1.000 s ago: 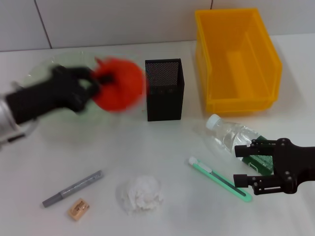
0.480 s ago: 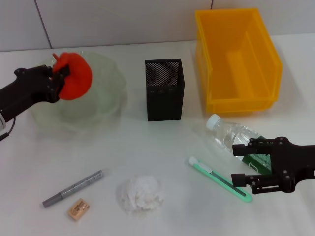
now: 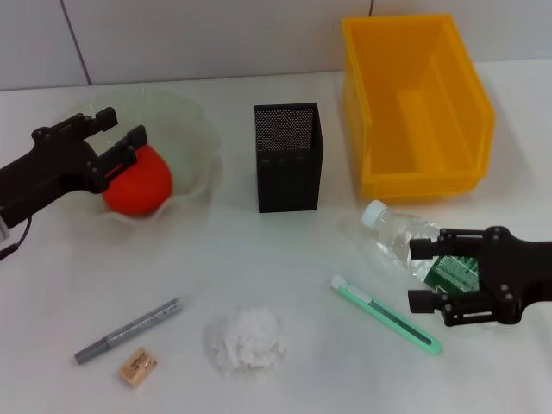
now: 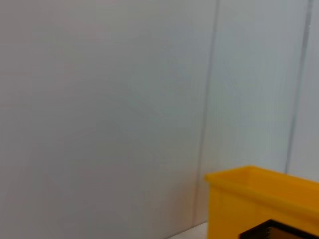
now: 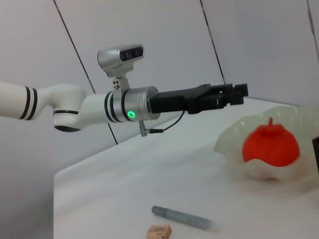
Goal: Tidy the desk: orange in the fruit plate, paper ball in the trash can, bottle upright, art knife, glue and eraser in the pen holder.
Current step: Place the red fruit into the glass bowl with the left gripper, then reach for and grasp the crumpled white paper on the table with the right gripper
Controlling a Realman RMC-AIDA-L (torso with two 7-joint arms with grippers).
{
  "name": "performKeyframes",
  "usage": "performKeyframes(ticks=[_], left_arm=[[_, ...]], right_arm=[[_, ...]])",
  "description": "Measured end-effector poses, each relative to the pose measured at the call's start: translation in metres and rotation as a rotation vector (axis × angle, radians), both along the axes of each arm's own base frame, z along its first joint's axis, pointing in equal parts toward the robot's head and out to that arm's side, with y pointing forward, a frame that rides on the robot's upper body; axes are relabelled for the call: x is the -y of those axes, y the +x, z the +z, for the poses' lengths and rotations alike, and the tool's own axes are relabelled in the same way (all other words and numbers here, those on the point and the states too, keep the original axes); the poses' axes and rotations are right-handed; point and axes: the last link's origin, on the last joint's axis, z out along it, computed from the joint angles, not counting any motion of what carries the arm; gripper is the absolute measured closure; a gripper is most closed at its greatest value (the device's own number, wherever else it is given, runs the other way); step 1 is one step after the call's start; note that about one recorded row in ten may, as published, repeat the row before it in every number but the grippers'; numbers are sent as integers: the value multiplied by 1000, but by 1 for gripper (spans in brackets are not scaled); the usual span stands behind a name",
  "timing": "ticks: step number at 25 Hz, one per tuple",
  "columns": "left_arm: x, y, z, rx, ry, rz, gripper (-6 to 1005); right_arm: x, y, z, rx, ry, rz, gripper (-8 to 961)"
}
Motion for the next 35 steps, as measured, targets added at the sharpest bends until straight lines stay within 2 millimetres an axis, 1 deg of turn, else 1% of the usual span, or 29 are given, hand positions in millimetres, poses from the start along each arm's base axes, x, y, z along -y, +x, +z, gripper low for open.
performKeyframes(ticks=[1,4,6,7,8,10,13,14,15,17,18,21,24,28,29,30,33,35], left_arm=[[0,0,0,0,0,0,634],[14,-5,4,2,-20,-21,562],[16,-6,5,-3,-25,-25,497],[29,-10,3,-21,-62,-51,456],[36,-12,2,-21,-79,-61,416],[51,-16,-1,-12,-114,-81,334],[65,-22,-1,-1,-126,-83,260],[65,-22,-1,-1,-126,-83,236],[71,-25,-2,2,-128,-78,211],[71,-25,-2,2,-128,-78,162],[80,-31,-2,6,-131,-65,137],[81,-32,-3,7,-133,-63,137],[83,-33,-3,10,-134,-57,137],[84,-34,-4,10,-136,-56,137],[83,-33,-4,8,-136,-59,137],[83,-33,-4,8,-136,-59,137],[83,-33,-4,7,-136,-61,137],[83,-33,-4,6,-137,-62,137]], right_arm=[[-1,-2,2,0,-2,6,155],[-6,-11,6,7,-22,17,155],[-10,-18,7,20,-53,20,155],[-12,-22,7,31,-74,27,155],[-13,-25,5,40,-91,35,155],[-15,-35,-1,64,-138,62,155],[-20,-45,-13,106,-197,88,155],[-22,-48,-16,120,-205,93,155],[-24,-51,-19,133,-211,98,155],[-28,-56,-24,163,-214,117,155],[-31,-60,-27,178,-214,128,155],[-39,-72,-34,226,-213,147,155],[-47,-89,-42,273,-237,165,155],[-60,-118,-47,346,-260,162,155],[-67,-130,-49,396,-266,138,155],[-67,-130,-49,396,-266,138,155],[-74,-146,-53,501,-289,111,155],[-74,-153,-59,575,-306,116,155]])
